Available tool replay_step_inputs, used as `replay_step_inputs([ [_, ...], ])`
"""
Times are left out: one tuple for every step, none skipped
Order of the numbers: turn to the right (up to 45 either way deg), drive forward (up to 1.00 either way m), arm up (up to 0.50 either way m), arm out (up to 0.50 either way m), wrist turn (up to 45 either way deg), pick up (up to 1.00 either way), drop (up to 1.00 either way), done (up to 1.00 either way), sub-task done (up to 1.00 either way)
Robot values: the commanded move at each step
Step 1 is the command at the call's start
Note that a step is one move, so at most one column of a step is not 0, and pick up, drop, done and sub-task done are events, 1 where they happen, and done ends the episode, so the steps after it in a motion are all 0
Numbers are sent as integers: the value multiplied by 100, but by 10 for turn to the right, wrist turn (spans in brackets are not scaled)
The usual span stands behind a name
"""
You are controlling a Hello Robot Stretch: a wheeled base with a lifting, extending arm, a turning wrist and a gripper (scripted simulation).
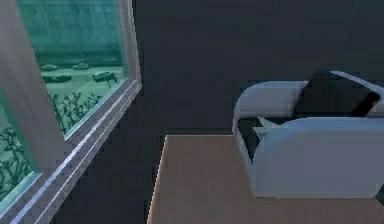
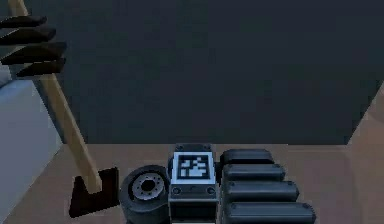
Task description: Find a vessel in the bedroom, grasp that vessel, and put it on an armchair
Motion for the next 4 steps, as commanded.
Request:
replay_step_inputs([
  [0,100,0,0,0,0,0,0,0],
  [60,0,0,0,0,0,0,0,0],
  [0,65,0,0,0,0,0,0,0],
  [450,0,0,0,0,0,0,0,0],
])
